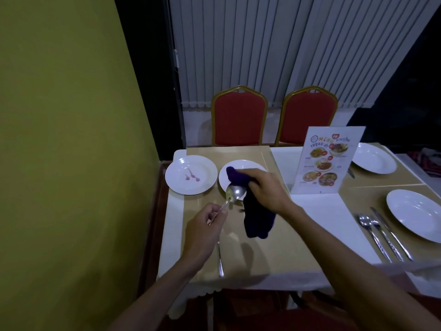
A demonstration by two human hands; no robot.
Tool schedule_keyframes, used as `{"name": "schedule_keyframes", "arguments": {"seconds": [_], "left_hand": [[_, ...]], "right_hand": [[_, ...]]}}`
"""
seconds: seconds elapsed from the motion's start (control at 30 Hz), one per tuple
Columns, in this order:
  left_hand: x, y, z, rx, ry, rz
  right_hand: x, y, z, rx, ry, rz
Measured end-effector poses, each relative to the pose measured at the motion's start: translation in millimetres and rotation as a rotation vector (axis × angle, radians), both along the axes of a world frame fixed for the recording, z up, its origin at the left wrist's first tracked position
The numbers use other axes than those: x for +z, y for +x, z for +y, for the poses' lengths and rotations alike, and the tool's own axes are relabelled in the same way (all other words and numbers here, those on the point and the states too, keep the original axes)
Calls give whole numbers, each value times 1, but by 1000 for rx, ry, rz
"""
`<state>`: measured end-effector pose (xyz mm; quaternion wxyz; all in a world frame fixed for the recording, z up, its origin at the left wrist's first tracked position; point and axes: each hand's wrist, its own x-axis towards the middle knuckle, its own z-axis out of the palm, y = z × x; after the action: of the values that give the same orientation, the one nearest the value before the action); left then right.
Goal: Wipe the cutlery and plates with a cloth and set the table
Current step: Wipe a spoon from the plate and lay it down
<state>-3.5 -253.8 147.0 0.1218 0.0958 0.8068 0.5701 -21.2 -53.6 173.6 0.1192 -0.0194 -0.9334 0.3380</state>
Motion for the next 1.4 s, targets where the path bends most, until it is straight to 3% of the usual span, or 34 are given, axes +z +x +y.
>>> {"name": "schedule_keyframes", "arguments": {"seconds": [0.13,0.23,0.37,0.47,0.6,0.7,0.8,0.93,1.13,1.33,1.4], "left_hand": [[6,-14,0,-62,220,-200],[9,-21,1,-95,316,-300],[7,-26,0,-126,231,-252],[3,-33,1,-146,199,-303],[-10,-36,2,-111,152,-368],[-9,-47,5,132,264,-242],[-1,-62,12,127,216,-123],[1,-71,27,215,209,-115],[2,-91,41,496,390,-316],[-15,-92,32,170,239,-483],[-23,-97,33,181,232,-474]], "right_hand": [[12,0,-9,-121,-519,-114],[19,0,-18,-141,-1002,-312],[10,1,-23,-38,-1199,-414],[-2,1,-31,-36,-1141,-400],[-8,3,-42,-159,-877,-365],[-9,7,-43,-202,-750,-328],[-10,9,-45,-176,-630,-352],[-9,10,-49,-187,-651,-361],[-20,18,-56,-182,-680,-452],[-32,13,-46,-180,-664,-460],[-40,10,-47,-179,-660,-486]]}}
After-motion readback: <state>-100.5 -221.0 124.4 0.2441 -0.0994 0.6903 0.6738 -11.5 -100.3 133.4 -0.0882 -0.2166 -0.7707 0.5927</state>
